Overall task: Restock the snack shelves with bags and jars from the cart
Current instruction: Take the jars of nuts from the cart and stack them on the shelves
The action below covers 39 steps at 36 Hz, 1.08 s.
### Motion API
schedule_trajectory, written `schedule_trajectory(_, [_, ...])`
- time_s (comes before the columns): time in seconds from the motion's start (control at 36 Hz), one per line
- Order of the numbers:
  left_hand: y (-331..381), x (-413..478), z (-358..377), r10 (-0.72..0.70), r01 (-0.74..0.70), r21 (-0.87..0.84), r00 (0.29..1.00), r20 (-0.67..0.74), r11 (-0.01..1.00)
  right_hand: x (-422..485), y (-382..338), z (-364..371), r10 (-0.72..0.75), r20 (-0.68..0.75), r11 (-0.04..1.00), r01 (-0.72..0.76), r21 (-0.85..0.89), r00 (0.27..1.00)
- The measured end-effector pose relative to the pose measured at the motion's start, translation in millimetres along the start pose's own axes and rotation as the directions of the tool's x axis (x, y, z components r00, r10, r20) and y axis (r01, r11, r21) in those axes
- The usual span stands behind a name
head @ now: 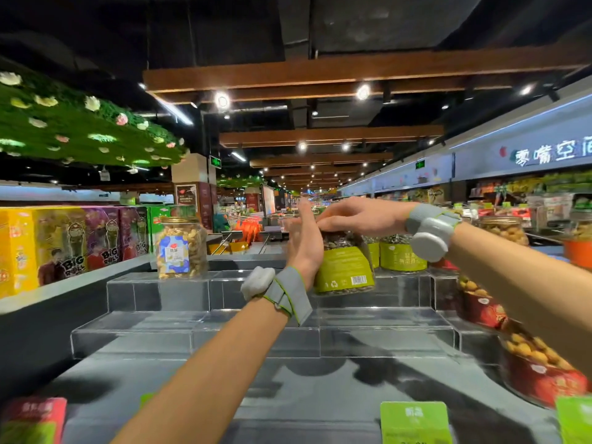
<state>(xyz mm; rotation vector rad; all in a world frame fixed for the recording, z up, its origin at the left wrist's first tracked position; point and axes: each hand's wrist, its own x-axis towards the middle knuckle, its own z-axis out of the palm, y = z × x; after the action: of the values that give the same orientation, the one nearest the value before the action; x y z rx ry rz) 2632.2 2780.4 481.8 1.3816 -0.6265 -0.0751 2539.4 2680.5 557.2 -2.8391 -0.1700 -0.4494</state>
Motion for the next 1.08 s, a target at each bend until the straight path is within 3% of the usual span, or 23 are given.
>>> schedule_trajectory(0.11, [3,-14,-6,-0.024,0.044,-0.145,0.991,0.135,0.988,-9,6,-10,0.032,-0.098,0.994,-0.043,-0.103,0.995])
schedule_trajectory(0.19, [4,-35,-18,0.056,0.004,-0.220,0.962,0.268,0.975,-24,8,-23,0.068,-0.255,0.998,-0.069,0.005,0.965])
schedule_trajectory(0.28, [-6,-39,-26,0.066,0.059,-0.272,0.901,0.429,0.960,-29,11,-26,0.044,-0.344,0.999,-0.041,0.015,0.938])
schedule_trajectory(0.39, [-12,-42,-29,0.043,0.166,-0.280,0.789,0.612,0.946,-28,5,-18,0.053,-0.318,0.995,-0.079,-0.068,0.946])
schedule_trajectory(0.58, [-35,-36,-32,0.070,0.064,-0.219,0.830,0.554,0.974,-34,5,-10,0.090,-0.370,0.995,-0.096,0.002,0.925])
schedule_trajectory(0.72, [-44,-34,-17,0.058,0.039,-0.254,0.929,0.365,0.966,-32,-4,0,0.122,-0.344,0.992,-0.116,0.038,0.931])
schedule_trajectory(0.89, [-59,-39,-8,0.052,0.015,-0.273,0.970,0.237,0.962,-37,-15,-4,0.277,-0.231,0.920,-0.327,-0.216,0.933])
schedule_trajectory(1.0, [-58,-46,-1,0.088,-0.048,-0.181,0.971,0.223,0.982,-45,-17,-14,0.280,-0.193,0.936,-0.312,-0.163,0.940])
schedule_trajectory(1.08, [-52,-54,7,0.173,-0.173,-0.023,0.958,0.227,0.985,-56,-6,-23,0.232,-0.162,0.962,-0.251,-0.105,0.959])
